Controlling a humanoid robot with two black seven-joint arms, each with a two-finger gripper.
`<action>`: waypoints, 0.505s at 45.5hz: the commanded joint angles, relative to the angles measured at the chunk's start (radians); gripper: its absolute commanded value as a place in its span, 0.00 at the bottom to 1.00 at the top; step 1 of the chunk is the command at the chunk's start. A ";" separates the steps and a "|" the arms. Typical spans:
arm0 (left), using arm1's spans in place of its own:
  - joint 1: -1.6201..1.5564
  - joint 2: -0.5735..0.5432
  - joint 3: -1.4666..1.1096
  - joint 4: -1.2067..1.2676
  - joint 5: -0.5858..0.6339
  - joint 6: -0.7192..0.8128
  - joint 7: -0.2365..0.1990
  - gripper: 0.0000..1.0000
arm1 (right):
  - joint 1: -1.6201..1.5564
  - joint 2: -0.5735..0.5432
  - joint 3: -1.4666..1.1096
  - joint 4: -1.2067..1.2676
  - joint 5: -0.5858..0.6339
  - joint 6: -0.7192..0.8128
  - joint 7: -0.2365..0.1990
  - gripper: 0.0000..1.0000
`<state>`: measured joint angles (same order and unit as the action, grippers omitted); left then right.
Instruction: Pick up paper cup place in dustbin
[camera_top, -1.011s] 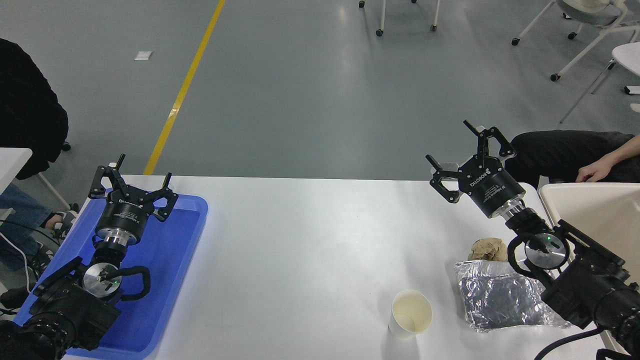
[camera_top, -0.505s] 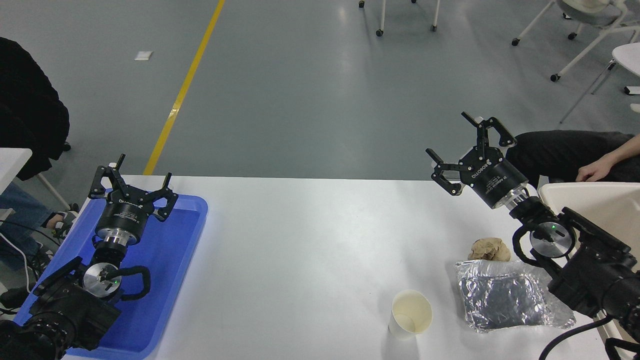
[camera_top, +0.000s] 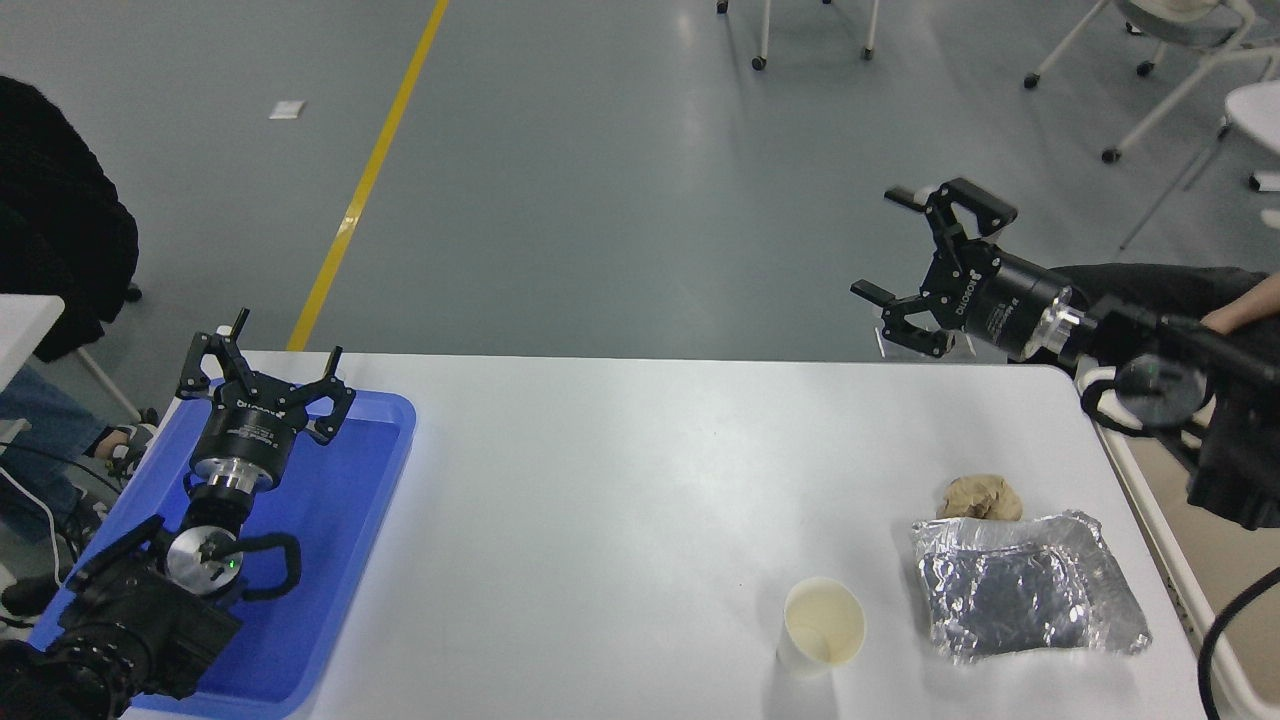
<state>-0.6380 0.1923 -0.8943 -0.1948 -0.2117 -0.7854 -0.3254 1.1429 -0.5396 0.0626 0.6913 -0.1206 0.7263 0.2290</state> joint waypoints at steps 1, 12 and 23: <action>0.000 -0.001 0.000 0.000 0.000 0.000 0.000 1.00 | 0.302 -0.054 -0.435 0.149 -0.088 -0.001 0.001 1.00; 0.000 -0.001 0.000 0.000 0.000 0.000 0.000 1.00 | 0.563 -0.042 -0.727 0.382 -0.329 -0.041 0.000 1.00; 0.000 -0.001 0.000 0.000 0.000 0.000 0.000 1.00 | 0.846 0.108 -1.076 0.566 -0.375 -0.050 0.000 1.00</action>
<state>-0.6382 0.1919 -0.8943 -0.1949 -0.2117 -0.7854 -0.3252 1.7143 -0.5366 -0.6756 1.0736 -0.4139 0.6933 0.2288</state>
